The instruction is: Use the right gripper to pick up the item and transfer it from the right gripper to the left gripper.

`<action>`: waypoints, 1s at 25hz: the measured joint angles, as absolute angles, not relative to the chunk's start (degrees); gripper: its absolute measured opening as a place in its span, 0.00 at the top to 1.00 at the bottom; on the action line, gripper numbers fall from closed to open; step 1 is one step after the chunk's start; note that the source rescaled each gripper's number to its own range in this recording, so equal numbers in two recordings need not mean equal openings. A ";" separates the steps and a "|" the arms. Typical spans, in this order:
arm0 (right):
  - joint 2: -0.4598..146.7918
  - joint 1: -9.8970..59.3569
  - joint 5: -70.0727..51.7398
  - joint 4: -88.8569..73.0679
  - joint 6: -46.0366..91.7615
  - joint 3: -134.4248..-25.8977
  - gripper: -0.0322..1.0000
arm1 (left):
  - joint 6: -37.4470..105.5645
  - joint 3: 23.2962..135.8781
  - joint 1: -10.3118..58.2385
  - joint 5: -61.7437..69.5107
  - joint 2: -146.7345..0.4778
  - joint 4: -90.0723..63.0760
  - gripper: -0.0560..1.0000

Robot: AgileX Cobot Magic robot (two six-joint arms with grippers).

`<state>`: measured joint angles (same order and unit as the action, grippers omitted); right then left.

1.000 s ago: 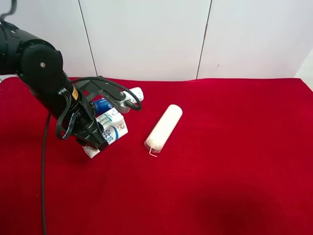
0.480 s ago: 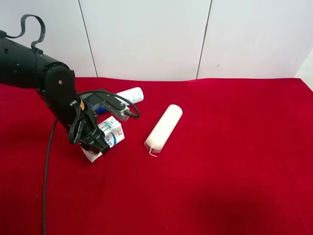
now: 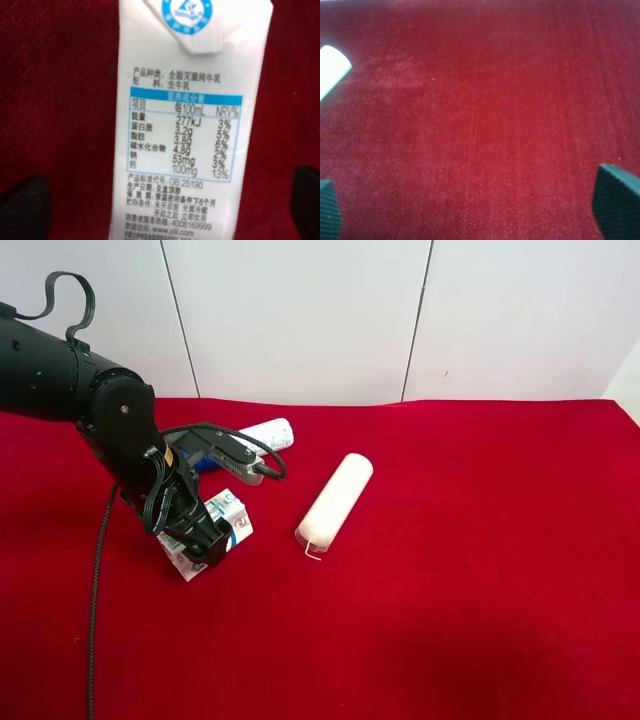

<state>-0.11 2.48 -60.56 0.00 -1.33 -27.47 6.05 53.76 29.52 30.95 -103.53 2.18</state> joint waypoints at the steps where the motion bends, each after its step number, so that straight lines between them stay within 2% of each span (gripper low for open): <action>1: -0.11 2.48 -60.56 0.00 -1.33 -27.47 0.00 | 6.04 53.76 29.52 30.95 -103.47 2.26 0.03; 9: -0.11 2.48 -60.56 0.00 -1.33 -27.47 0.00 | 5.88 56.42 29.52 38.89 -94.39 2.39 0.00; 21: -0.11 2.48 -60.56 0.00 -1.33 -27.47 0.00 | 2.38 58.91 29.52 60.89 -64.98 2.57 0.00; 25: -0.11 2.48 -60.56 0.00 -1.33 -27.47 0.00 | 1.42 55.65 29.52 65.08 -55.74 2.57 0.00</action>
<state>-0.11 2.48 -60.56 0.00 -1.33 -27.47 1.42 55.65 29.52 65.08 -55.74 2.57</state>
